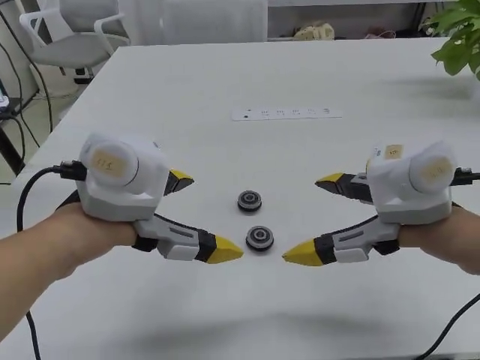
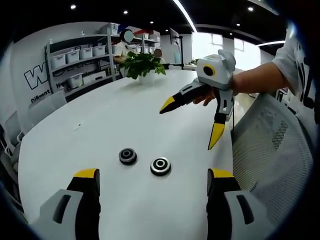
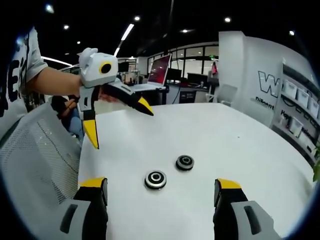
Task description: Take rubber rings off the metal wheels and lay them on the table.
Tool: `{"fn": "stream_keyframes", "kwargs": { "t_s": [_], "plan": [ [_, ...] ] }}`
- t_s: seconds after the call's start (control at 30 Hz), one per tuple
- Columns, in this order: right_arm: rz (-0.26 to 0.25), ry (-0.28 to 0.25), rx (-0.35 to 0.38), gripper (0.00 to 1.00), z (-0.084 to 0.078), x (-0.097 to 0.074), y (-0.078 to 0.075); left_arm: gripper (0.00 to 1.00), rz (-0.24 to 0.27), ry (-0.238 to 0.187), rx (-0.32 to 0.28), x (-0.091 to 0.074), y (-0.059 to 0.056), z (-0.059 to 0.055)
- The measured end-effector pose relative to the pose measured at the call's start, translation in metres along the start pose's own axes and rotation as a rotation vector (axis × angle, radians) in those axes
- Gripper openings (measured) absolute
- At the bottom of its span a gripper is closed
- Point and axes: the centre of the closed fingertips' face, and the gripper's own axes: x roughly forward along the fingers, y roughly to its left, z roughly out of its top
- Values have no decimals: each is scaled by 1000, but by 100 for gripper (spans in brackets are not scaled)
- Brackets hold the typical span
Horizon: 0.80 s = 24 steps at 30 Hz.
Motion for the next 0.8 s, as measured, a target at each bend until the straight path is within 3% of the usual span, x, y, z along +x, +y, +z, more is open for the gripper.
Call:
{"fn": "stream_keyframes", "kwargs": {
  "t_s": [0.8],
  "plan": [
    [32,36,3,72,-14,24,0,76,-42,26,-3,24,-1,-7]
  ]
}}
